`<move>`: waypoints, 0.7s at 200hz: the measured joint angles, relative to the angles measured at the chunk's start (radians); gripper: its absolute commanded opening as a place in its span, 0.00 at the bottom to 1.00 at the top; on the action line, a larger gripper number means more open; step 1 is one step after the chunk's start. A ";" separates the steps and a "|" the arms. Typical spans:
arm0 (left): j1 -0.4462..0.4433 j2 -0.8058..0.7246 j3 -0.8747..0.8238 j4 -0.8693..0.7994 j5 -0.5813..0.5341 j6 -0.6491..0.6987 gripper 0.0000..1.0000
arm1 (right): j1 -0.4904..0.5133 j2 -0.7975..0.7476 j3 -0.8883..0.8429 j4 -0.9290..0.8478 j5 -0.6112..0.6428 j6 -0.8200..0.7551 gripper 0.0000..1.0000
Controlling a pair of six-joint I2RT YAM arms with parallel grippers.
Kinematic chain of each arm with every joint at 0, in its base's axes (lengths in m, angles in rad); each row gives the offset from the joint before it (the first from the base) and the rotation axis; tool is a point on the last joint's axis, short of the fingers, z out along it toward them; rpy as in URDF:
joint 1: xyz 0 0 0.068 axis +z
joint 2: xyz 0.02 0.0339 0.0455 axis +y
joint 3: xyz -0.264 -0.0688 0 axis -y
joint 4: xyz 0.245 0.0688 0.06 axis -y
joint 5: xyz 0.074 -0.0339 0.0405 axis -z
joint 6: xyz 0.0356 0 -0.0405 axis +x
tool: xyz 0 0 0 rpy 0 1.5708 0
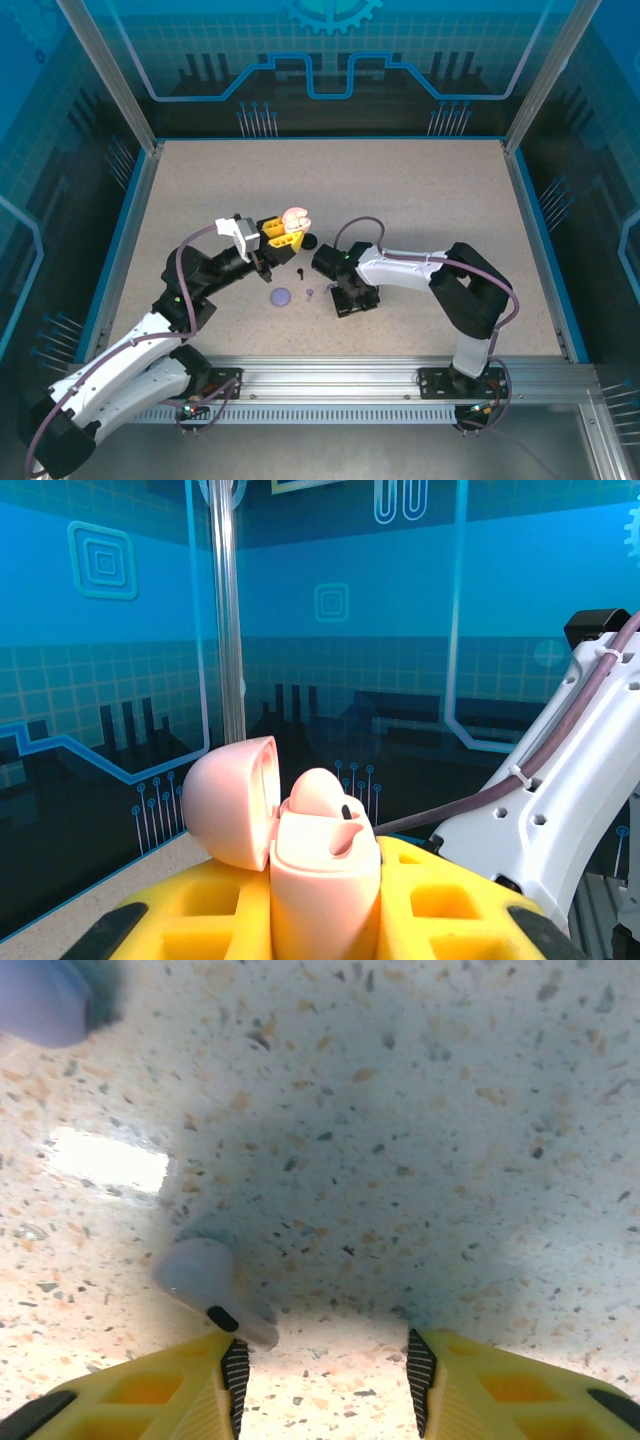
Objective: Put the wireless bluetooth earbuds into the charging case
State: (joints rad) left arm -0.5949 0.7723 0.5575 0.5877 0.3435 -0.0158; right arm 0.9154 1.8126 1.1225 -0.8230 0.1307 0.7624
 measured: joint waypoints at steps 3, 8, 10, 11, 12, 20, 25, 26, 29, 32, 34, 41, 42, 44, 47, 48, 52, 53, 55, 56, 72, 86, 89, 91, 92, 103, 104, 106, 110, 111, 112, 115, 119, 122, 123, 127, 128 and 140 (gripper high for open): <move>0.000 0.000 0.000 0.000 0.000 0.000 0.00 | 0.000 -0.001 -0.001 0.000 0.000 0.000 0.47; 0.000 0.000 0.000 0.000 0.000 0.000 0.00 | 0.000 -0.002 -0.002 -0.002 0.000 0.000 0.47; 0.000 0.000 0.000 0.000 0.000 0.000 0.00 | 0.000 -0.003 -0.002 -0.002 0.000 0.000 0.47; 0.000 0.000 0.000 0.000 0.000 0.000 0.00 | 0.000 -0.003 -0.002 -0.003 0.000 0.000 0.47; 0.000 0.000 0.000 0.000 0.000 0.000 0.00 | 0.000 -0.003 -0.002 -0.003 0.000 0.000 0.47; 0.000 0.000 0.000 0.000 0.000 0.000 0.00 | 0.000 -0.007 -0.003 -0.007 0.000 0.000 0.47; 0.000 0.000 0.000 0.000 0.000 0.000 0.00 | 0.000 -0.010 -0.003 -0.008 0.000 -0.001 0.47; 0.000 0.000 0.000 0.000 0.000 0.000 0.00 | 0.000 -0.011 -0.003 -0.007 0.000 -0.002 0.47; 0.000 0.000 0.000 0.000 0.000 0.000 0.00 | 0.000 -0.014 -0.003 -0.007 0.000 -0.004 0.47; 0.000 0.000 0.000 0.000 0.000 0.000 0.00 | 0.000 -0.018 -0.003 -0.007 0.000 -0.004 0.47; 0.000 0.000 0.000 0.000 0.000 0.000 0.00 | 0.000 -0.019 -0.004 -0.007 0.000 -0.005 0.47; 0.000 0.000 0.000 0.000 0.000 0.000 0.00 | 0.000 -0.031 -0.004 -0.006 0.000 -0.009 0.47; 0.000 0.000 0.000 0.000 0.000 0.000 0.00 | 0.000 -0.032 -0.004 -0.007 -0.001 -0.009 0.47; 0.000 0.000 0.000 0.000 0.000 0.000 0.00 | 0.000 -0.036 -0.004 -0.006 -0.001 -0.011 0.47; 0.000 0.000 0.000 0.000 0.000 0.000 0.00 | 0.000 -0.042 -0.004 -0.006 -0.001 -0.014 0.47; 0.000 0.000 0.000 0.000 0.000 0.000 0.00 | 0.000 -0.044 -0.004 -0.006 -0.001 -0.015 0.48; 0.000 0.000 0.000 0.000 0.000 0.000 0.00 | 0.000 -0.053 -0.004 -0.006 -0.001 -0.019 0.48; 0.000 0.000 0.000 0.000 0.000 0.000 0.00 | 0.000 -0.055 -0.004 -0.006 -0.001 -0.020 0.48; 0.000 0.000 0.000 0.000 0.000 0.000 0.00 | 0.000 -0.062 -0.004 -0.006 -0.001 -0.023 0.48; 0.000 0.000 0.000 0.000 0.000 0.000 0.00 | 0.000 -0.062 -0.004 -0.006 -0.001 -0.023 0.48; 0.000 0.000 0.000 0.000 0.000 0.000 0.00 | 0.000 -0.101 -0.004 -0.006 -0.001 -0.039 0.49; 0.000 0.000 0.000 0.000 0.000 0.000 0.00 | 0.000 -0.121 0.004 -0.011 -0.001 -0.060 0.49; 0.000 0.000 0.000 0.000 0.000 0.000 0.00 | 0.000 -0.122 0.007 -0.013 0.000 -0.062 0.49; 0.000 0.000 0.000 0.000 0.000 0.000 0.00 | 0.000 -0.122 0.011 -0.014 0.000 -0.066 0.49; 0.000 0.000 0.000 0.000 0.000 0.000 0.00 | 0.000 -0.122 0.012 -0.015 0.000 -0.068 0.49; 0.000 -0.001 0.000 0.000 0.000 0.000 0.00 | 0.000 -0.118 0.029 -0.019 0.000 -0.087 0.49; 0.000 -0.001 0.000 0.000 0.000 0.000 0.00 | -0.001 -0.117 0.032 -0.022 0.000 -0.089 0.49; 0.000 -0.002 0.000 0.000 0.000 0.000 0.00 | -0.001 -0.116 0.034 -0.022 0.000 -0.092 0.49; 0.000 -0.002 0.000 0.000 0.000 0.000 0.00 | -0.001 -0.111 0.045 -0.026 0.000 -0.100 0.49; 0.000 -0.002 0.000 0.000 0.000 0.000 0.00 | -0.001 -0.111 0.047 -0.027 0.000 -0.101 0.49; 0.000 -0.002 0.000 0.000 0.000 0.000 0.00 | -0.001 -0.108 0.050 -0.027 0.000 -0.105 0.49; 0.000 -0.004 0.000 0.000 0.000 0.000 0.00 | -0.002 -0.103 0.058 -0.030 0.000 -0.112 0.50; 0.000 -0.005 0.000 0.000 0.000 0.000 0.00 | -0.002 -0.097 0.066 -0.031 0.000 -0.119 0.49; 0.000 -0.006 0.000 0.000 0.000 0.000 0.00 | -0.002 -0.090 0.074 -0.031 -0.001 -0.125 0.49; 0.000 -0.006 0.000 0.000 0.000 0.000 0.00 | -0.002 -0.089 0.076 -0.031 -0.001 -0.127 0.49; 0.000 -0.009 0.000 0.000 0.000 0.000 0.00 | -0.002 -0.077 0.085 -0.030 -0.001 -0.138 0.49; 0.000 -0.009 0.000 0.000 0.000 0.000 0.00 | -0.002 -0.077 0.085 -0.030 -0.001 -0.138 0.50; 0.000 -0.016 0.000 0.000 -0.001 0.000 0.00 | -0.002 -0.050 0.105 -0.030 -0.001 -0.165 0.49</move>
State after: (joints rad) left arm -0.5949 0.7559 0.5575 0.5873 0.3424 -0.0158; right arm 0.9134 1.7630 1.2270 -0.8528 0.1295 0.5976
